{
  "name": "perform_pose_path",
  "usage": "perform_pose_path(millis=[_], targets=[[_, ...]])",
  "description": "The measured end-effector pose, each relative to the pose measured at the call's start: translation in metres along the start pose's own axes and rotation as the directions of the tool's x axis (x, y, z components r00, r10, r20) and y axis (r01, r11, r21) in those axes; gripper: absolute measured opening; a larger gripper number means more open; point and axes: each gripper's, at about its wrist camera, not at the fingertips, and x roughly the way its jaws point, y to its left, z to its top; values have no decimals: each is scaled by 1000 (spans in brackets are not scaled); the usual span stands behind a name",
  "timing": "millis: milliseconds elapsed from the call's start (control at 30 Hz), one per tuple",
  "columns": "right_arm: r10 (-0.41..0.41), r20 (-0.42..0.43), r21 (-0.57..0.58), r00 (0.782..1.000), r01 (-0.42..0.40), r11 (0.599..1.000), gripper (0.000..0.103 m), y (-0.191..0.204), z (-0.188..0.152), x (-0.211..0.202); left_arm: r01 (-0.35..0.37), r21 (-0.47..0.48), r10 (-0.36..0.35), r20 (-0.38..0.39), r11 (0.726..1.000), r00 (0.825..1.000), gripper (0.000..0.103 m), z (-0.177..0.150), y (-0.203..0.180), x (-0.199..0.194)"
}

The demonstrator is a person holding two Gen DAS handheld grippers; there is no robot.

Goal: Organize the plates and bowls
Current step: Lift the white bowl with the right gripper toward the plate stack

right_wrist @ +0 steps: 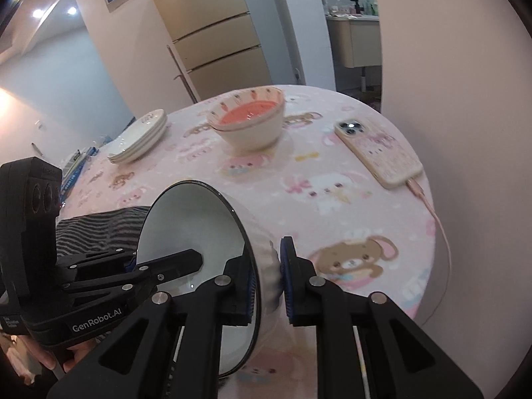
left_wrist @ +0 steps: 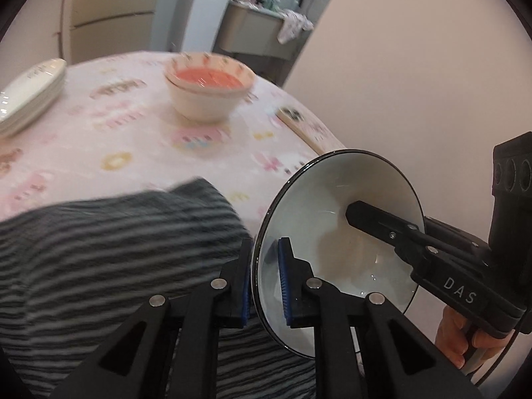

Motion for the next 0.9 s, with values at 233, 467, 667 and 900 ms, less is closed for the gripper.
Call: perform_pose_path(millis=[233, 467, 667, 900], targets=[[71, 36, -72, 997, -68, 995, 14, 53, 19, 4, -71, -46, 74, 89, 996, 993, 15, 7, 34, -50], [107, 89, -126, 990, -96, 987, 14, 95, 38, -1, -151, -55, 158, 162, 987, 974, 15, 28, 43, -100], [136, 199, -151, 970, -107, 983, 14, 114, 67, -29, -193, -10, 189, 264, 981, 946, 15, 61, 33, -140], [124, 264, -168, 957, -82, 982, 14, 122, 98, -45, -185, 1, 175, 314, 983, 933, 15, 93, 24, -156]])
